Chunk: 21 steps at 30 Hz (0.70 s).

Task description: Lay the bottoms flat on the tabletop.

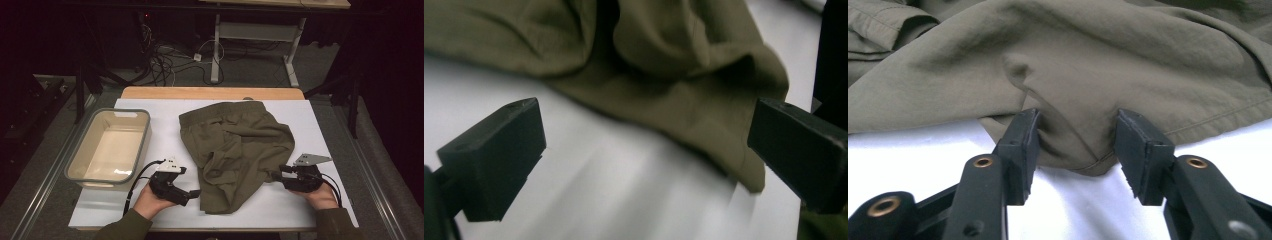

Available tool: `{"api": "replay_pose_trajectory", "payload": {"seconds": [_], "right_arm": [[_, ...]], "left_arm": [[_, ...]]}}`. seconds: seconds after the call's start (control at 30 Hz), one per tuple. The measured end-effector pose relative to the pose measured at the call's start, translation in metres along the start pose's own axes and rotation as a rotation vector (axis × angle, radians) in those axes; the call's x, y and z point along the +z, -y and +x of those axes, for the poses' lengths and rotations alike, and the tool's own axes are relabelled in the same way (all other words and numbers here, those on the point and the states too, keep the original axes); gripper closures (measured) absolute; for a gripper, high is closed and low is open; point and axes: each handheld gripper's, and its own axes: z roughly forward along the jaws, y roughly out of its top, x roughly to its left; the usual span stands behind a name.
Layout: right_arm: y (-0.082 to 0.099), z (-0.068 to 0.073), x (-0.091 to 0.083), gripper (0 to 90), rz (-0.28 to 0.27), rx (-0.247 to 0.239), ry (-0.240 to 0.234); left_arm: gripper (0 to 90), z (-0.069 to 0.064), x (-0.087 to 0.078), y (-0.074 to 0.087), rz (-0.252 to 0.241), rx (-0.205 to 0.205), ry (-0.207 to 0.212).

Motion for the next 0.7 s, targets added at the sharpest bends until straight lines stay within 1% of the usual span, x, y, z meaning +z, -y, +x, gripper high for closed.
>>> {"api": "replay_pose_trajectory", "payload": {"seconds": [0.1, 0.27, 0.43, 0.53, 0.67, 0.7], "right_arm": [[0.000, 0.000, -0.001, 51.7, -0.005, 0.002, -0.003], [0.000, -0.001, -0.001, 51.6, -0.011, 0.007, -0.006], [0.000, 0.000, -0.002, 51.4, -0.012, 0.005, -0.009], [0.000, 0.000, -0.002, 51.3, -0.014, 0.007, -0.010], [0.000, 0.000, -0.002, 51.2, -0.015, 0.007, -0.012], [0.000, 0.000, -0.002, 51.1, -0.015, 0.006, -0.012]], "left_arm": [[3.6, 0.000, 0.003, -0.012, -0.013, 0.014, 0.000], [7.5, 0.006, 0.010, -0.028, -0.027, 0.020, -0.006], [14.4, 0.013, 0.021, -0.041, -0.036, 0.021, -0.003], [18.2, 0.015, 0.028, -0.047, -0.035, 0.030, -0.004], [30.4, 0.018, 0.037, -0.052, -0.017, 0.040, 0.008], [35.4, 0.018, 0.040, -0.053, -0.012, 0.044, 0.011]]}}
